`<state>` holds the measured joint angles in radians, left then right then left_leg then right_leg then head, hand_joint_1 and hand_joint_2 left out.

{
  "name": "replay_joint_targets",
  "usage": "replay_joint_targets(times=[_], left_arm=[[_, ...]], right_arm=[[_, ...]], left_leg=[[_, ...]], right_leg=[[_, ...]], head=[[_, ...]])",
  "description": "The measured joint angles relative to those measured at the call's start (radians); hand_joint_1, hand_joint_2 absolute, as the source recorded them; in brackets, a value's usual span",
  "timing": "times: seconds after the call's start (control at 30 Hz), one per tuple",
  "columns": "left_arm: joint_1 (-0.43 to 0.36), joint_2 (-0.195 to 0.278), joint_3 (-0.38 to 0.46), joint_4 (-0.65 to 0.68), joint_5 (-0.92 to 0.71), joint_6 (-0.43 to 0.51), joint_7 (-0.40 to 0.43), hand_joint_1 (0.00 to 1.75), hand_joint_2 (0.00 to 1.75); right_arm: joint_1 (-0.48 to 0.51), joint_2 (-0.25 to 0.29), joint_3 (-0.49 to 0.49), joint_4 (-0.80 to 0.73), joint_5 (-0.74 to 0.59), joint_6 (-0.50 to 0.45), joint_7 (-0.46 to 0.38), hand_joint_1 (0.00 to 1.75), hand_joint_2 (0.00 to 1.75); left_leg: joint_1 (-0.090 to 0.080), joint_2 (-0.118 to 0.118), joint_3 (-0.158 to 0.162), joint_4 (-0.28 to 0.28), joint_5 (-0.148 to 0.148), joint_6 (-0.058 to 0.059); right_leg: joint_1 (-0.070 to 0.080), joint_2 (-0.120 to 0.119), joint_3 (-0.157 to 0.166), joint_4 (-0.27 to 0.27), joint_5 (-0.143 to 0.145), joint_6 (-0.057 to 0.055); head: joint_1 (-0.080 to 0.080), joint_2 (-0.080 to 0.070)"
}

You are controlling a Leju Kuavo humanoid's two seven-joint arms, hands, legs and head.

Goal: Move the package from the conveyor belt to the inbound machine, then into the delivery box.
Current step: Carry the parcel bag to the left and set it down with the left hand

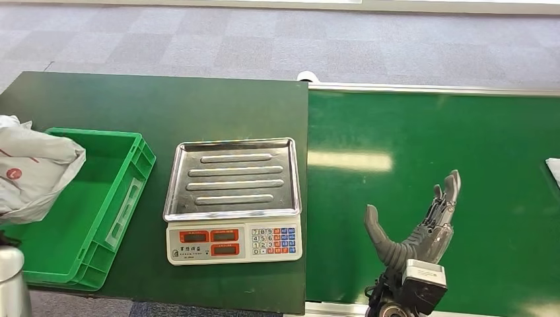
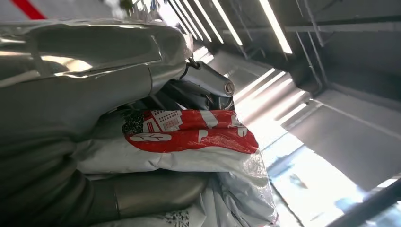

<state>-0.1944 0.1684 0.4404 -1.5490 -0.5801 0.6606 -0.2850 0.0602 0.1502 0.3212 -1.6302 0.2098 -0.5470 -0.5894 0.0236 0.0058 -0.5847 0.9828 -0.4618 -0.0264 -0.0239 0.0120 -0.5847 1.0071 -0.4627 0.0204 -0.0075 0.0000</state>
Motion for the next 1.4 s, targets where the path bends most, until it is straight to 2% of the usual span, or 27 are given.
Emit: replay_joint_targets(times=[0.17,0.43,0.47,0.5,0.6,0.63,0.8,0.97,1.1,1.3,1.4], left_arm=[[0.028,0.015,0.097,0.062,-0.243,0.027,0.073,1.66,1.75],[0.036,0.016,0.153,0.102,-0.277,0.031,0.087,1.68,1.75],[0.036,0.016,0.156,0.105,-0.288,0.031,0.094,1.64,1.75],[0.036,0.017,0.159,0.109,-0.304,0.031,0.104,1.34,1.75],[0.033,0.022,0.168,0.130,-0.346,0.031,0.135,0.12,1.75],[0.030,0.024,0.169,0.140,-0.348,0.030,0.140,0.00,1.75],[0.013,0.030,0.164,0.200,-0.293,0.007,0.141,0.00,1.75],[-0.010,0.040,0.147,0.242,-0.153,-0.039,0.094,0.00,1.75],[-0.019,0.041,0.130,0.248,-0.064,-0.062,0.053,0.00,1.75],[-0.021,0.044,0.114,0.247,-0.032,-0.084,0.047,0.00,1.75],[-0.022,0.046,0.111,0.247,0.030,-0.138,0.036,0.00,1.75]], right_arm=[[-0.003,0.008,0.002,0.019,0.003,0.011,0.007,0.00,1.75],[-0.009,0.013,0.006,0.040,0.006,0.011,0.008,0.00,1.75],[-0.010,0.014,0.006,0.042,0.006,0.011,0.009,0.00,1.75],[-0.010,0.015,0.006,0.044,0.008,0.012,0.011,0.00,1.75],[-0.010,0.018,0.006,0.049,0.016,0.013,0.020,0.00,1.75],[-0.010,0.018,0.007,0.050,0.020,0.013,0.023,0.00,1.75],[-0.010,0.020,0.007,0.055,0.035,0.013,0.032,0.00,1.75],[-0.009,0.021,0.006,0.058,0.046,0.014,0.042,0.00,1.75],[-0.009,0.021,0.005,0.058,0.048,0.021,0.047,0.00,1.75],[-0.010,0.021,0.001,0.058,0.052,0.029,0.050,0.00,1.75],[-0.010,0.021,-0.001,0.058,0.054,0.029,0.051,0.00,1.75]], left_leg=[[0.000,-0.001,0.000,0.000,0.000,0.000],[0.000,-0.002,0.000,0.000,0.000,0.000],[0.000,-0.002,0.000,0.000,0.000,0.000],[0.000,-0.002,0.000,0.000,0.000,0.000],[0.000,-0.002,0.000,0.000,0.000,0.000],[0.000,-0.002,0.000,0.000,0.000,0.000],[0.000,-0.001,0.001,0.000,0.000,0.000],[0.000,-0.001,0.001,0.000,0.000,0.000],[0.000,-0.001,0.001,0.000,0.000,0.000],[0.000,-0.001,0.001,0.000,0.000,0.000],[0.000,-0.001,0.001,0.000,0.000,0.000]], right_leg=[[0.000,0.000,0.000,0.000,0.000,0.000],[0.000,0.000,0.000,0.000,0.000,0.000],[0.000,0.000,0.000,0.000,0.000,0.000],[0.000,0.000,0.000,0.000,0.000,0.000],[0.000,0.000,0.000,0.000,0.000,0.000],[0.000,0.000,0.000,0.000,0.000,0.000],[0.000,0.000,0.000,0.000,0.000,0.000],[0.000,0.000,0.000,0.000,0.000,0.000],[0.000,0.000,0.000,0.000,0.000,0.000],[0.000,0.000,0.000,0.000,0.000,0.000],[0.000,0.000,0.000,0.000,0.000,0.000]], head=[[0.000,0.000],[0.000,0.000],[0.000,0.000],[0.000,0.000],[0.000,0.000],[0.000,0.000],[0.000,0.000],[0.000,0.000],[0.000,0.000],[0.000,0.000],[0.000,0.000]])
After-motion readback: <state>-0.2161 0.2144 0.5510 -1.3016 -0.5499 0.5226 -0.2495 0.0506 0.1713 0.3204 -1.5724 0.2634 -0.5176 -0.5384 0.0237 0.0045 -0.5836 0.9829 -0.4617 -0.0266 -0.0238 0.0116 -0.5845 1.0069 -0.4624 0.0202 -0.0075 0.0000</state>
